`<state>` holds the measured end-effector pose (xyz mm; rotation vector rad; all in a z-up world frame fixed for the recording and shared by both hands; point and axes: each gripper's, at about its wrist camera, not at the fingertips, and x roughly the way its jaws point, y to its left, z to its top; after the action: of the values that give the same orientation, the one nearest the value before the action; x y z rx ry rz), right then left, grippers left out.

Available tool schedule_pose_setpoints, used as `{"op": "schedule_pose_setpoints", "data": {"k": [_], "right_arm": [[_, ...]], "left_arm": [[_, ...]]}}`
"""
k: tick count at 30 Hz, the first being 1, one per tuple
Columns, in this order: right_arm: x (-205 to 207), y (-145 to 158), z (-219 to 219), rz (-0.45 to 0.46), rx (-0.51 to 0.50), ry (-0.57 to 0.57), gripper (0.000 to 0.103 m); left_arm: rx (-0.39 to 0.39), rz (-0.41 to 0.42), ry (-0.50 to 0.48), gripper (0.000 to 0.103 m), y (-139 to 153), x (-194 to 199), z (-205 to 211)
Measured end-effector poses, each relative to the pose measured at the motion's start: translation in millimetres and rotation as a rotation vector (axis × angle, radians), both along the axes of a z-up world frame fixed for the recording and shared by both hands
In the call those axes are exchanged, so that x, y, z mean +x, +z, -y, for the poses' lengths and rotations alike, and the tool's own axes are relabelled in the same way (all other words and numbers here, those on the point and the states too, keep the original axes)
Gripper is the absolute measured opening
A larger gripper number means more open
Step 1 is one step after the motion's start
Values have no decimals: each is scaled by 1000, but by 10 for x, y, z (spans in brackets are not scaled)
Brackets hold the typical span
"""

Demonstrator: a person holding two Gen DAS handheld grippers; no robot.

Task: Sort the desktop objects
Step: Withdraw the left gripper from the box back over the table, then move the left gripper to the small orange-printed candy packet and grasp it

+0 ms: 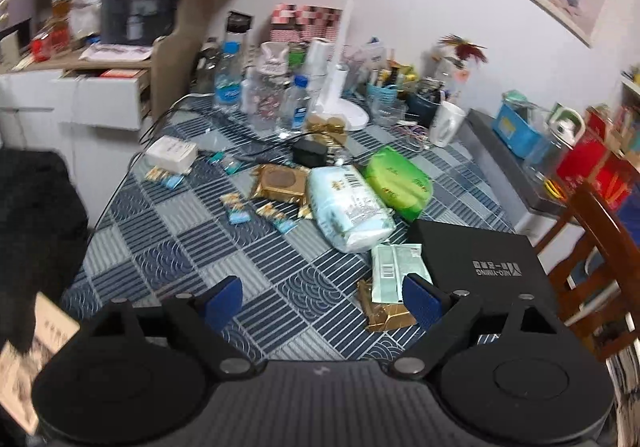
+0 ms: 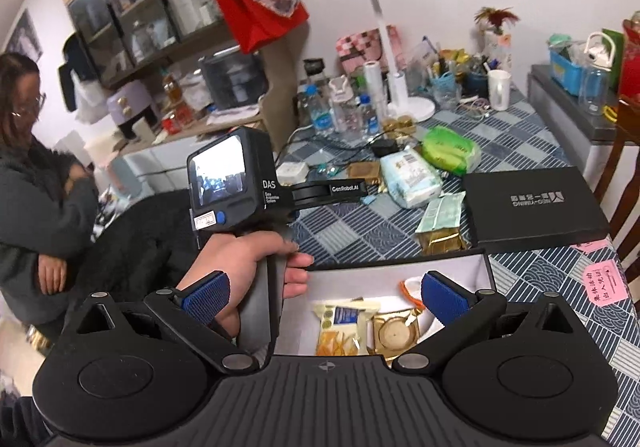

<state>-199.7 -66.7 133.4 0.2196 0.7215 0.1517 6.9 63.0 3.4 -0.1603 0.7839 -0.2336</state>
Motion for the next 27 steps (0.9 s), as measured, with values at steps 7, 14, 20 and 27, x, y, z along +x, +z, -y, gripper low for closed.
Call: {"op": "schedule_pose_setpoints", "data": {"k": [7,14,20,27], "right_arm": [[9,-94,-89,24,-6,-105,103],[176,-311,6,-39,-10,-126,103],[412,-331,86,-34,3,-101,103],[600,-452,360,-43,-9,-147,103]], "left_arm": [[4,11,-88,103,-11,104,-4],[30,-10,-87,103,-166,333,75],[48,-45,-56,103,-275,575,120],[64,-129,-59,103,-548,839,167]]}}
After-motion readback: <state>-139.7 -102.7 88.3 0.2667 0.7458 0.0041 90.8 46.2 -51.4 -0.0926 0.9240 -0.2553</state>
